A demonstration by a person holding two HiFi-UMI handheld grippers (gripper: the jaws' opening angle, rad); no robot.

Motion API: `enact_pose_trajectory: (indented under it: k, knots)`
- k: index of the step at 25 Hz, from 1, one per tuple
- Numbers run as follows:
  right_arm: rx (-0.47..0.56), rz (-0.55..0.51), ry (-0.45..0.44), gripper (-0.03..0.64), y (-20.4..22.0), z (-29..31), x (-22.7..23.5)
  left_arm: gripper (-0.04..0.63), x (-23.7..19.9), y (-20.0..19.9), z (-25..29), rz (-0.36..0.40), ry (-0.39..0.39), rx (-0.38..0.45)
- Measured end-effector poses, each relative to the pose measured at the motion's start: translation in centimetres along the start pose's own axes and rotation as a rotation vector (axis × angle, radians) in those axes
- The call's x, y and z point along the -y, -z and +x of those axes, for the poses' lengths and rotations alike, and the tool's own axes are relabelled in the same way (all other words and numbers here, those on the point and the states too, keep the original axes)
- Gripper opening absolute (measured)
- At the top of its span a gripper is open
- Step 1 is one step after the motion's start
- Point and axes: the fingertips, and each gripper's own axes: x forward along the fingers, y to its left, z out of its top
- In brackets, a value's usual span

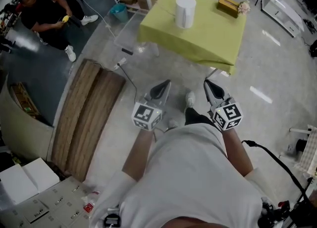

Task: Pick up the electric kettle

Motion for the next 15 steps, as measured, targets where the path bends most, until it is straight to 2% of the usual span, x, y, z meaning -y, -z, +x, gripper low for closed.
enact_pose_trajectory:
  k: [5,15]
  knots:
    - [0.001,0.001,-0.019,0.003,-0.4,1.2,0.0,0.000,-0.9,-0.3,-0.1,0.003,-0.018,-0.003]
    - [-0.019,0.008,-0.067,0.003,-1.5,6.6,5.0,0.000,-4.6,-0.6,5.4,-0.001,-0.045,-0.021]
